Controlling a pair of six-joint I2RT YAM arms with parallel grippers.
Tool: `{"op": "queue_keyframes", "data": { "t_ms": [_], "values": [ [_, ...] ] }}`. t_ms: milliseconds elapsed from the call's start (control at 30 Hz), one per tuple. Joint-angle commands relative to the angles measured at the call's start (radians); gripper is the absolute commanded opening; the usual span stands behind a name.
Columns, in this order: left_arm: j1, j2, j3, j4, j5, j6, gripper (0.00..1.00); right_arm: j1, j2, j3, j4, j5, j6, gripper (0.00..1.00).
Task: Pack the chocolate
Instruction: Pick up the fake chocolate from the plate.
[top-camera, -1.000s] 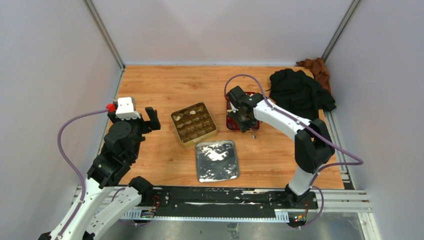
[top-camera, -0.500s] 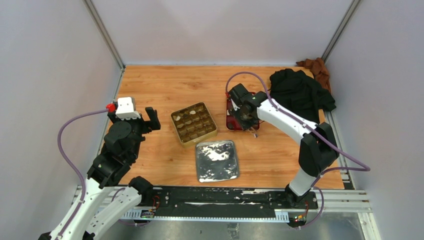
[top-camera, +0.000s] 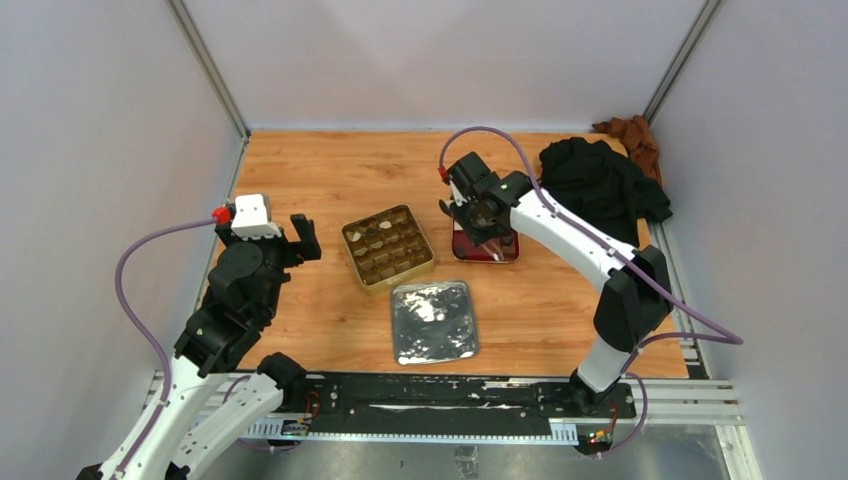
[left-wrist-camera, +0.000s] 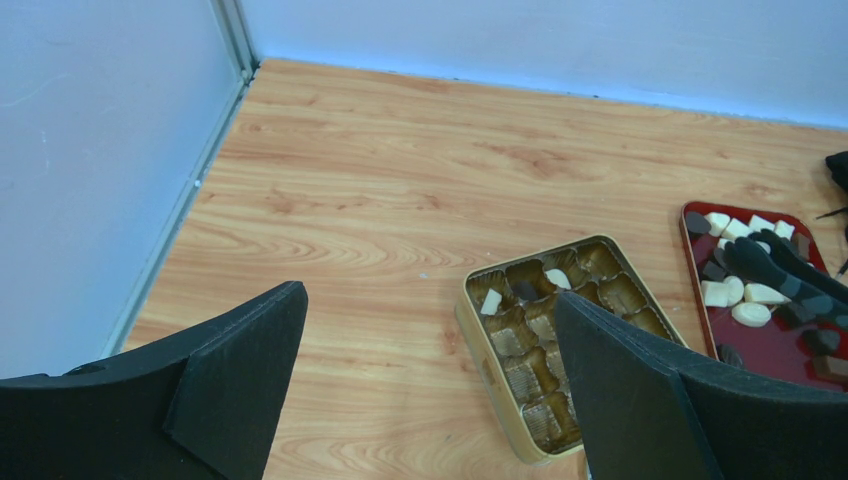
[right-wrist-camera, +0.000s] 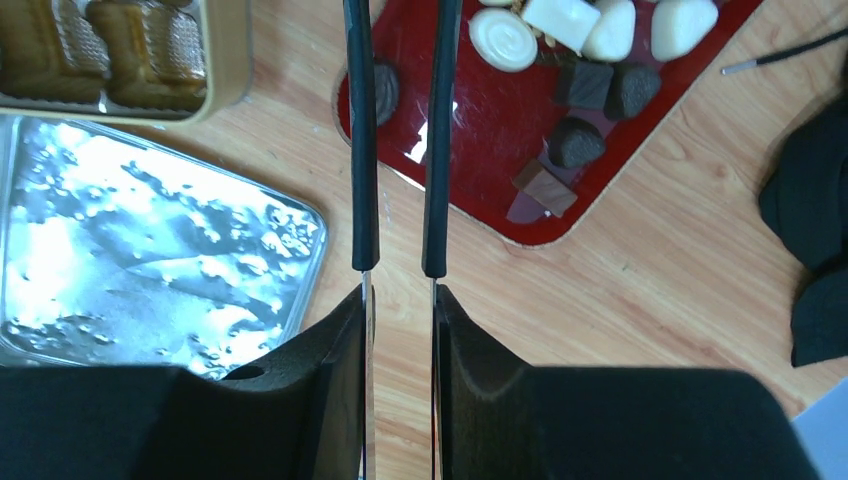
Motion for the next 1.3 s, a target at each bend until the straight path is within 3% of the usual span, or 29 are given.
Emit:
{"op": "queue_keyframes", "data": {
  "t_ms": [0, 667, 1267],
  "values": [
    [0.005, -0.006, -0.009, 0.025, -0.006, 0.000, 1.00, 0.037, 0.044, 0.060, -0.023, -0.011, -0.003, 0.30],
    [0.006, -0.009, -0.009, 0.024, -0.005, 0.000, 1.00, 0.122, 0.234, 0.274, -0.018, -0.071, -0.014, 0.29],
    [0.005, -0.009, -0.009, 0.025, -0.004, 0.000, 1.00, 0.128, 0.340, 0.345, -0.010, -0.097, -0.019, 0.31]
  ]
}}
